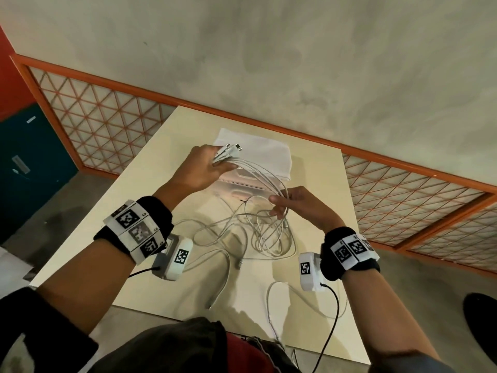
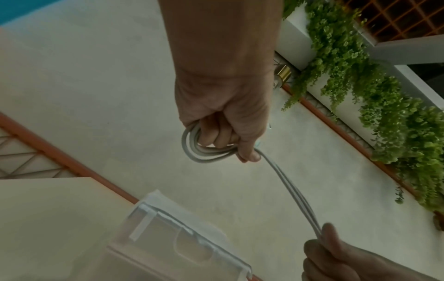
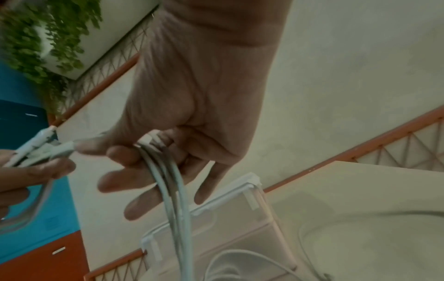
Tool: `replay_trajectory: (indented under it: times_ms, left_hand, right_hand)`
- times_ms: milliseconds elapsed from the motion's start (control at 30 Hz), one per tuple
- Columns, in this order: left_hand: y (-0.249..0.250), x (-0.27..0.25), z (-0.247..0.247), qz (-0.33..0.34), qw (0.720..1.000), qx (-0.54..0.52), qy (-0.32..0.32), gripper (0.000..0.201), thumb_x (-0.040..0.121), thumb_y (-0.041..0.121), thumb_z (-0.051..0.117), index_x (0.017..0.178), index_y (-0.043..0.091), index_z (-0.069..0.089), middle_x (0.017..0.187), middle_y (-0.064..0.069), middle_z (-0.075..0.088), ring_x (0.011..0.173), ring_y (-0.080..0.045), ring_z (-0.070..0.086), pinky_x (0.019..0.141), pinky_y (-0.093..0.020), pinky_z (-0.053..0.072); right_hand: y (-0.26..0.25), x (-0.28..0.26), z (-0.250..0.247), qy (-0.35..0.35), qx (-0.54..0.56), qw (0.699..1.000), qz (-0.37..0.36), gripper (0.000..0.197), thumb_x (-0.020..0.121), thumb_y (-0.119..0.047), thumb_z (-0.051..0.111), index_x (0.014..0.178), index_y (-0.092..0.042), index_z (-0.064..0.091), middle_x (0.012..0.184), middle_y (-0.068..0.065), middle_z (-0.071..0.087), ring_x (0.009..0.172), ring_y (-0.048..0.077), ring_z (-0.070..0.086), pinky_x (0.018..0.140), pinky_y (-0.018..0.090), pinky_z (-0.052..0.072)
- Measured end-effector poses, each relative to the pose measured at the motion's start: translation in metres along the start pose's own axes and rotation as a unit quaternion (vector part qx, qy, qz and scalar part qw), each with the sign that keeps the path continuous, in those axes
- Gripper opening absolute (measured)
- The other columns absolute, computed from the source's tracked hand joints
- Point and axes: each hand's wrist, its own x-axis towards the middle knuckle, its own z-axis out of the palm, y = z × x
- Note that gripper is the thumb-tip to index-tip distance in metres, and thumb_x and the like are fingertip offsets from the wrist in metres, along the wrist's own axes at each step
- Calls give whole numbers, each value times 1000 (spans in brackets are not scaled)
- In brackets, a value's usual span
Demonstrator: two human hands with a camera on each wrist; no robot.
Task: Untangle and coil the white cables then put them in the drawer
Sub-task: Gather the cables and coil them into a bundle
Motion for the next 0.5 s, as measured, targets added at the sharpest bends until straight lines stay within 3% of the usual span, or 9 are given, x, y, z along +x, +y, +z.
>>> replay_trajectory:
  times_ms: [67, 100, 167, 233, 300, 367, 433, 500]
  left_hand:
    - [-5, 1, 1, -16, 1000, -8, 20, 28, 84, 27, 69, 86, 0, 64, 74, -10, 64, 70, -23, 53, 62, -27, 34]
    - [-7, 0, 3, -24, 999, -10, 30, 28, 83, 26, 69, 84, -1, 63, 75, -13, 64, 71, -24, 53, 61, -27, 32]
    - [-10, -1, 6, -46, 998, 2, 46, 28, 83, 26, 70, 81, -1, 62, 75, -17, 63, 73, -25, 55, 60, -26, 28]
    - [-16, 0, 7, -81, 996, 31, 29, 31, 79, 26, 74, 85, -3, 66, 73, -16, 63, 73, -26, 58, 59, -24, 31]
    - [-22, -3, 6, -121, 992, 32, -32, 29, 72, 24, 80, 89, 3, 70, 60, -2, 54, 59, -16, 51, 47, -16, 32]
    - [-26, -6, 4, -134, 986, -40, -87, 35, 64, 21, 86, 93, 10, 71, 54, 6, 40, 47, -6, 39, 44, -14, 28]
    - [-26, -10, 2, -129, 973, -161, -99, 39, 66, 17, 84, 101, 10, 68, 53, 8, 30, 41, -4, 30, 42, -14, 23]
    - [-19, -14, 1, -107, 963, -223, -108, 38, 72, 16, 79, 108, 10, 67, 46, 12, 32, 40, -3, 28, 40, -12, 23]
  right_hand:
    - [0, -4, 0, 17, -2, 1000, -6, 53, 88, -52, 50, 57, -9, 56, 55, 7, 57, 84, 23, 71, 92, 33, 45]
    - [-1, -4, 0, 38, -3, 999, -11, 61, 91, -56, 41, 56, -8, 52, 54, 9, 51, 75, 21, 70, 91, 33, 47]
    - [-10, 0, 0, 102, 8, 995, -7, 67, 95, -59, 31, 55, -8, 47, 51, 7, 39, 51, 15, 52, 71, 28, 51]
    - [-22, 4, -2, 164, -16, 986, -9, 62, 98, -53, 33, 56, -11, 52, 50, 1, 37, 44, 10, 37, 53, 22, 37]
    - [-32, 7, -7, 186, -91, 978, -35, 56, 99, -44, 41, 59, -11, 61, 49, -6, 37, 44, 7, 32, 49, 19, 30]
    - [-36, 8, -11, 181, -164, 968, -53, 48, 98, -36, 48, 66, -7, 69, 42, -8, 36, 42, 7, 29, 46, 17, 27]
    - [-33, 9, -12, 158, -215, 963, -46, 42, 97, -32, 52, 73, -6, 73, 34, -8, 36, 38, 10, 27, 43, 19, 25]
    - [-30, 12, -7, 132, -242, 960, -39, 39, 95, -32, 54, 73, -6, 73, 31, -8, 34, 36, 10, 27, 45, 22, 24]
